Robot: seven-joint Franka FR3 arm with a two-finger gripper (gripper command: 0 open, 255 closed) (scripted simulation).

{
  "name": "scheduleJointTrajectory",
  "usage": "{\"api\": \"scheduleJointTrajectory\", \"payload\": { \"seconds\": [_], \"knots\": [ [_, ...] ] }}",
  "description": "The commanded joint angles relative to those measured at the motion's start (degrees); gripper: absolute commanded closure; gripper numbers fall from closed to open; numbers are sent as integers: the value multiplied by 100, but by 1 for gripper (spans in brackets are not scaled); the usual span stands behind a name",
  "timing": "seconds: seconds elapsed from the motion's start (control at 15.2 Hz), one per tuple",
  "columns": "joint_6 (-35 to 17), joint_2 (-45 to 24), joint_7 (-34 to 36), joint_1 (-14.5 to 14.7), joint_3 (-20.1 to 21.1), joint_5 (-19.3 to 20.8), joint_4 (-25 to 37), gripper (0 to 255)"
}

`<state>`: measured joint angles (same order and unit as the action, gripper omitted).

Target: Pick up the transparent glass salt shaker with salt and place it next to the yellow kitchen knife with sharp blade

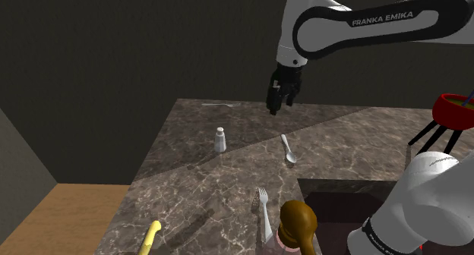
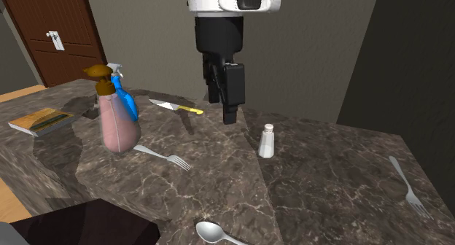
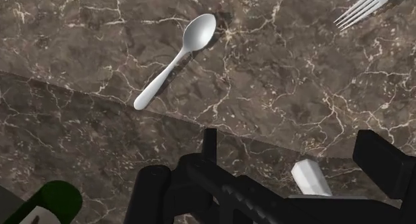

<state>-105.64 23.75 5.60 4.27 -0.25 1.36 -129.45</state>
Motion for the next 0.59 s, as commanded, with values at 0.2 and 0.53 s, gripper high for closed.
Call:
{"api": "scheduleJointTrajectory", "payload": {
  "seconds": [0.2,0.53],
  "knots": [
    [-606,-1021,6,118,60,-201,442,0],
    [-1027,-2035,-8,222,135,-388,1060,0]
  ]
}}
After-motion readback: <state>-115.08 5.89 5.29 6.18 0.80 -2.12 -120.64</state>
